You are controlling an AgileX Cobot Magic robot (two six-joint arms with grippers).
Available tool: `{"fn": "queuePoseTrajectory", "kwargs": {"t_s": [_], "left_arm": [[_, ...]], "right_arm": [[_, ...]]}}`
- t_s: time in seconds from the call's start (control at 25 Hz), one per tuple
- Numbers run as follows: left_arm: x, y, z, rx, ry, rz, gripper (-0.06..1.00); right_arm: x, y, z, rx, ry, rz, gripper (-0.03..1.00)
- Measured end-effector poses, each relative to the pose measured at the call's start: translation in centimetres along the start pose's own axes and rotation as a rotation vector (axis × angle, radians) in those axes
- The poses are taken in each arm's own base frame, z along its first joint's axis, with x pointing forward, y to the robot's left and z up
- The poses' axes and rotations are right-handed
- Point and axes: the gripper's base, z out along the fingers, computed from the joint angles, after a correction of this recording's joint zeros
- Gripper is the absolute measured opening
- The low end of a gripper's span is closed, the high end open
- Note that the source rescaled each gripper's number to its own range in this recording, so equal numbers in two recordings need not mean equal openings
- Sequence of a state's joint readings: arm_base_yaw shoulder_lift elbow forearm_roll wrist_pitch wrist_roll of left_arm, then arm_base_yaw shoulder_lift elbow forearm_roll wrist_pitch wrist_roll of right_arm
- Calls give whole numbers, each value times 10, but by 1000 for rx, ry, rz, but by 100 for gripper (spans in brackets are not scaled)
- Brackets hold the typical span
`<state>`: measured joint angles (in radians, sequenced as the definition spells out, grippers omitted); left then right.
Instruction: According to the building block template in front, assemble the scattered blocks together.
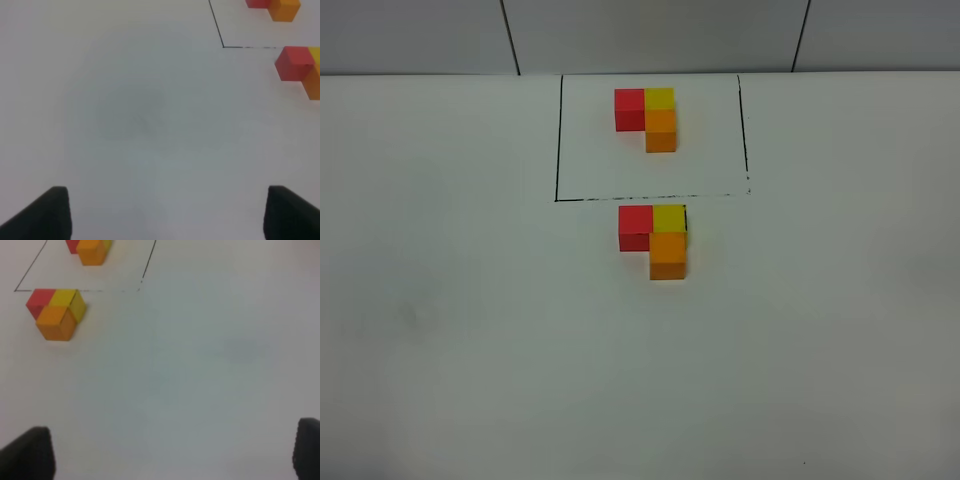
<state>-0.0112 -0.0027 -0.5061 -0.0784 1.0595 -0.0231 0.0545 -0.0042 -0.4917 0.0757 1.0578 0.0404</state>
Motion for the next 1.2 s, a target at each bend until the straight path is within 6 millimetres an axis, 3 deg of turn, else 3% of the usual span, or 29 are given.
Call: {"fn": "queuePoseTrajectory", "kwargs": {"t_s": [1.2], "left_arm": [[0,0,0,0,0,0,72]], "right_arm": [[0,-1,0,7,0,7,83]]}}
